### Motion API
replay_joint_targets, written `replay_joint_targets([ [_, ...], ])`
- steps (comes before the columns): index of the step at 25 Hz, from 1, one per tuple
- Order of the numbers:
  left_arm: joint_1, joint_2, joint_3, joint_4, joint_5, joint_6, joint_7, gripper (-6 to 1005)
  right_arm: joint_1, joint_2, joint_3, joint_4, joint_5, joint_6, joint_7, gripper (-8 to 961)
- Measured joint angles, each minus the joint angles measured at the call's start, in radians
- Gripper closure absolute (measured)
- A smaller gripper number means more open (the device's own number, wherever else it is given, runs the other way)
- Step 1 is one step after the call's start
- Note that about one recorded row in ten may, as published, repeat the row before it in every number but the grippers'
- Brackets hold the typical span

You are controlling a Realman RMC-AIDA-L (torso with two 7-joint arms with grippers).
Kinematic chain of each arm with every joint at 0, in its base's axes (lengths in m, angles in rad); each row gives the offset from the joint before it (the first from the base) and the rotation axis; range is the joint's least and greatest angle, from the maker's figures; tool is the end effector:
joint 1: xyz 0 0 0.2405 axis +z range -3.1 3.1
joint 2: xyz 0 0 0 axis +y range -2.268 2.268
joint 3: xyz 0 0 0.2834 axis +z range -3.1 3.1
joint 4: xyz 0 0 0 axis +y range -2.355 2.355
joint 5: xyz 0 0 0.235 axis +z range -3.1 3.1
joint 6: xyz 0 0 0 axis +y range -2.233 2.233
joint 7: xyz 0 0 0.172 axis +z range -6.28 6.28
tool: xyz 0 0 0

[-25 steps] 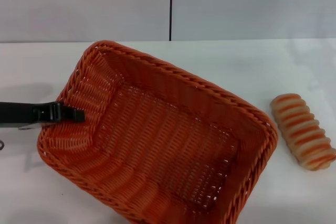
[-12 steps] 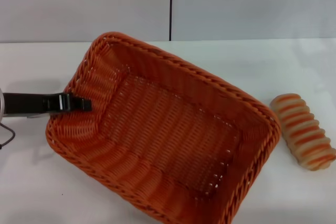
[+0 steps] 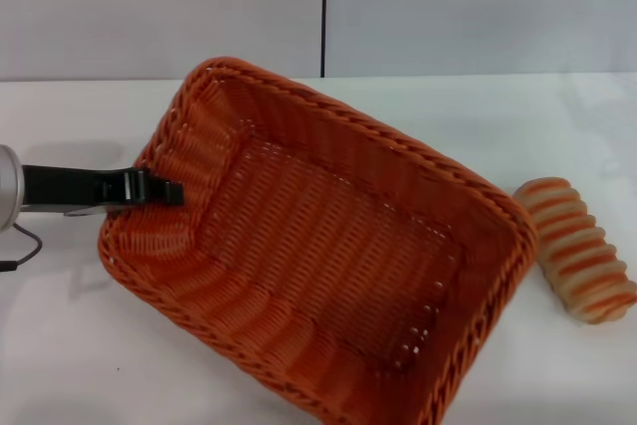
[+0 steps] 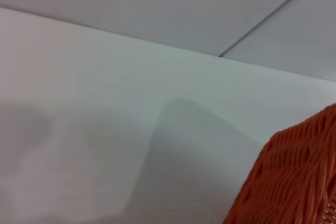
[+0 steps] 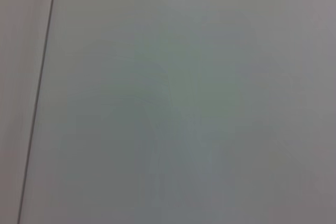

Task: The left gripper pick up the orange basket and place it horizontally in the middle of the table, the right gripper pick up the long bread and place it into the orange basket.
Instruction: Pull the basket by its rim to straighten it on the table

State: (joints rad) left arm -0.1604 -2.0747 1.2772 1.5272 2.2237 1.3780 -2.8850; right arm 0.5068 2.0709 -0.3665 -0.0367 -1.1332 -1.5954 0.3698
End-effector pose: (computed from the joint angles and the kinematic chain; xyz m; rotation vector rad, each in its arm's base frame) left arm -0.2723 0.3386 0.0029 -2.1312 -1.6887 -0.2202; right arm 0.3160 0.3751 0.0129 -1.5668 0.2582 1.0715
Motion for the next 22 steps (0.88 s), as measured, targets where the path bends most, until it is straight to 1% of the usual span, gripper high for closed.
replay_joint_targets([
  [8, -0.019, 0.003, -0.001, -0.002, -0.004, 0.049, 0.001, 803, -0.005, 0.0, 0.0, -0.004, 0.001, 0.0, 0.0, 315],
  [9, -0.036, 0.005, -0.007, -0.002, -0.001, 0.096, 0.002, 803, -0.007, 0.0, 0.0, -0.004, 0.001, 0.0, 0.0, 315],
  [14, -0.043, 0.005, -0.014, -0.002, 0.004, 0.108, 0.003, 804, -0.008, 0.0, 0.0, -0.004, 0.001, 0.0, 0.0, 315],
  [19, -0.047, 0.005, -0.017, 0.006, 0.018, 0.101, 0.004, 727, -0.011, 0.001, 0.0, -0.003, 0.001, -0.007, 0.0, 315],
  [22, -0.059, 0.005, -0.016, 0.022, 0.049, 0.099, 0.004, 680, -0.016, 0.002, 0.0, -0.003, 0.001, -0.013, 0.0, 315],
])
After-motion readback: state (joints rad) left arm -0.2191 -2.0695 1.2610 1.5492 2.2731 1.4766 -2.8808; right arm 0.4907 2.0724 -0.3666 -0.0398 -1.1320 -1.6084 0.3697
